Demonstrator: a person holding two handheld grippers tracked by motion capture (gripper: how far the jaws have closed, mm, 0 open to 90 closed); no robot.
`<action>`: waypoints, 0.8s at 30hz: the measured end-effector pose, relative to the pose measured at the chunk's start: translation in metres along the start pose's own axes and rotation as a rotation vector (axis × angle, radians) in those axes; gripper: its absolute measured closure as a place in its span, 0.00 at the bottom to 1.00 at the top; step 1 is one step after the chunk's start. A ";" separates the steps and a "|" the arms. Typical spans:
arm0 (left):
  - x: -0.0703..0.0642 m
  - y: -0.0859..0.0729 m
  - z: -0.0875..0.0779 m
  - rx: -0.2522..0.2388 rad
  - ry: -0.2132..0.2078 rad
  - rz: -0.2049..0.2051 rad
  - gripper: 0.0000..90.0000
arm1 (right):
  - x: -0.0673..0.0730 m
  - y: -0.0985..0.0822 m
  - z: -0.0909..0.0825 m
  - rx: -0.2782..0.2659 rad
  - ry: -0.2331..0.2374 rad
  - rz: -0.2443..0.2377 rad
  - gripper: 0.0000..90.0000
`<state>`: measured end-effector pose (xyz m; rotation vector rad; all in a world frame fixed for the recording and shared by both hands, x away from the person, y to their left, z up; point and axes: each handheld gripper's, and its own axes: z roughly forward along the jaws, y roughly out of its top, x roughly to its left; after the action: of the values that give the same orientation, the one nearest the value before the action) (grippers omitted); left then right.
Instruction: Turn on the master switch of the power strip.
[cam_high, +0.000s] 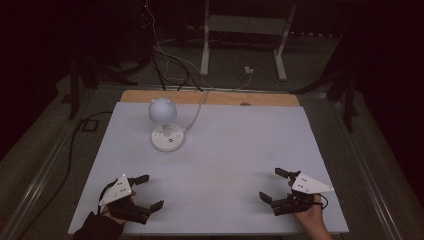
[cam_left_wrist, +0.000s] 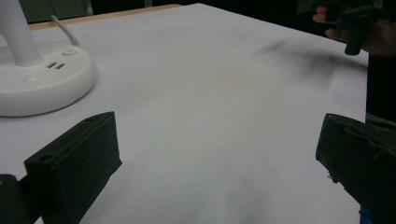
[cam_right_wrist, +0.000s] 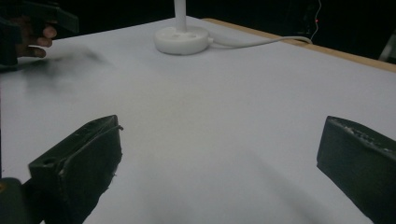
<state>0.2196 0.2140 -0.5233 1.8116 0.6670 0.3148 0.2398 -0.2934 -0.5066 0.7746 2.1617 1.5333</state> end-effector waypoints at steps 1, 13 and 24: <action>0.000 0.000 0.000 0.001 0.000 0.003 0.00 | 0.000 0.000 0.000 0.000 0.000 0.000 0.00; 0.000 0.000 0.002 0.023 0.003 0.012 0.00 | 0.000 0.001 -0.002 -0.009 -0.001 0.010 0.00; -0.006 -0.001 0.008 0.070 0.001 0.030 0.00 | 0.001 0.001 -0.003 -0.012 -0.002 0.021 0.00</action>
<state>0.2187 0.2040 -0.5268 1.8895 0.6594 0.3163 0.2377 -0.2949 -0.5047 0.7977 2.1475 1.5537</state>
